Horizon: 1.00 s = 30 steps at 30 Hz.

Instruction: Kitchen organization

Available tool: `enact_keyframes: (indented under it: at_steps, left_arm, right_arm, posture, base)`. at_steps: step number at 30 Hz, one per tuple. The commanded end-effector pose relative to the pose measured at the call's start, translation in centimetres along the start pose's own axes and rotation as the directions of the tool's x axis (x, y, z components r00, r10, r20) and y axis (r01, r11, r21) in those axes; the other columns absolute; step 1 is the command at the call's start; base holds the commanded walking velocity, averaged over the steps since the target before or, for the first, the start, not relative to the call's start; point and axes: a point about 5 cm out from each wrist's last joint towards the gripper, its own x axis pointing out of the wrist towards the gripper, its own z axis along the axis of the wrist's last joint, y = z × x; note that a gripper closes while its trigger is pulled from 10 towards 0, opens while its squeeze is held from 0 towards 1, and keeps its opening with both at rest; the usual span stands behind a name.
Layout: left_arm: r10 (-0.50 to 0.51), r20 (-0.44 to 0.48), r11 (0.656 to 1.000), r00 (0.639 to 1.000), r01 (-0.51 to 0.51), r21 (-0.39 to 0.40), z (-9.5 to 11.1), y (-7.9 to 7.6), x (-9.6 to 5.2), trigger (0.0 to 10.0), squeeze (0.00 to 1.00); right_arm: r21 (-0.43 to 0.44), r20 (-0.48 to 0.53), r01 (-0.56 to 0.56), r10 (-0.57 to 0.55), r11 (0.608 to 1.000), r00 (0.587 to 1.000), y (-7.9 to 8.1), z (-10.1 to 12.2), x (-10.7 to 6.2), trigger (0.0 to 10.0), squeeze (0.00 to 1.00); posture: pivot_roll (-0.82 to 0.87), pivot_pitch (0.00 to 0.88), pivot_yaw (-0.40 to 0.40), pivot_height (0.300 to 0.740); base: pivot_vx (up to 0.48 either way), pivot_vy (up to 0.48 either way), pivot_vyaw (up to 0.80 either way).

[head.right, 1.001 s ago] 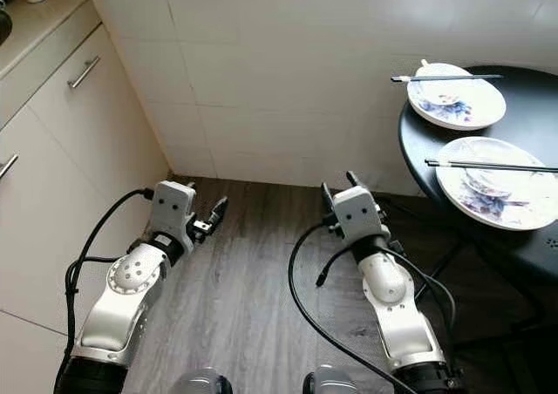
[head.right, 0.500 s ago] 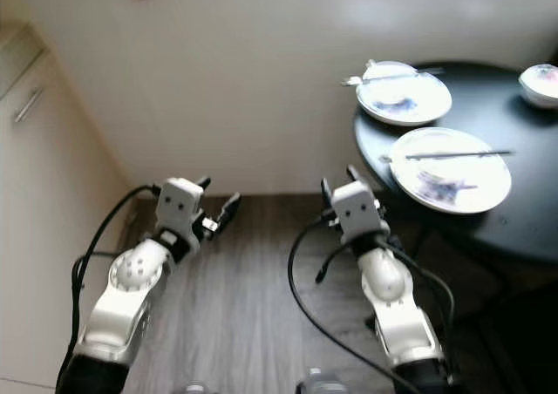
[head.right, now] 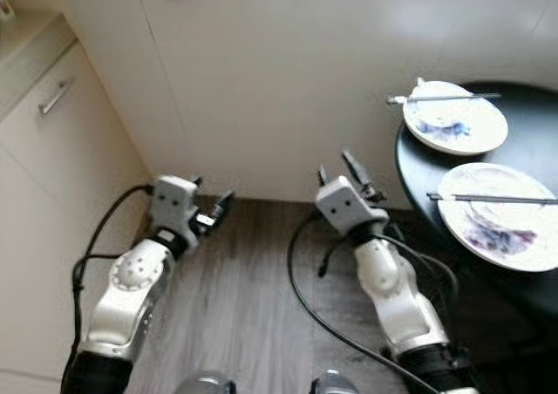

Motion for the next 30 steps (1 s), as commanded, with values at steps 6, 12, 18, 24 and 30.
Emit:
enact_keyframes:
  at_steps: [6, 12, 18, 24, 30]
  left_arm:
    - [-0.019, 0.007, 1.000, 1.000, 0.019, 0.018, 0.0, -0.2, 0.1, 10.0, 0.00]
    - [-0.023, 0.011, 1.000, 1.000, 0.022, 0.015, 0.1, -0.3, 0.2, 10.0, 0.00]
    - [-0.017, 0.017, 1.000, 1.000, 0.017, 0.003, 0.1, -0.2, 0.2, 10.0, 0.00]
    - [0.001, 0.007, 1.000, 1.000, -0.001, -0.030, -0.1, 0.1, 0.2, 10.0, 0.00]
    - [0.010, 0.001, 0.999, 1.000, -0.010, -0.041, -0.2, 0.3, 0.3, 10.0, 0.00]
  right_arm:
    - [0.044, -0.097, 0.036, -0.032, 0.998, 0.995, -0.2, -1.2, 0.0, 10.0, 0.00]
    - [-0.037, -0.115, 0.039, -0.043, 0.999, 0.992, -0.6, -1.6, 0.2, 10.0, 0.00]
    - [-0.112, -0.078, -0.002, -0.007, 0.994, 0.997, -0.1, -1.3, 0.3, 10.0, 0.00]
    - [-0.113, -0.073, -0.021, 0.013, 0.993, 0.997, 0.3, -1.1, 0.2, 10.0, 0.00]
    - [-0.072, -0.060, -0.008, 0.004, 0.997, 0.998, 0.1, -0.9, 0.2, 10.0, 0.00]
  posture:
    - [0.08, 0.000, -0.019, 0.740]
    - [0.08, 0.000, -0.021, 0.740]
    - [0.08, 0.000, -0.022, 0.740]
    - [0.08, 0.000, -0.022, 0.740]
    - [0.08, 0.000, -0.021, 0.740]
  base:
    - [0.000, 0.000, -0.27]
    - [0.000, 0.000, -0.80]
    - [0.000, 0.000, -0.57]
    - [0.000, 0.000, 0.00]
    - [0.000, 0.185, 0.00]
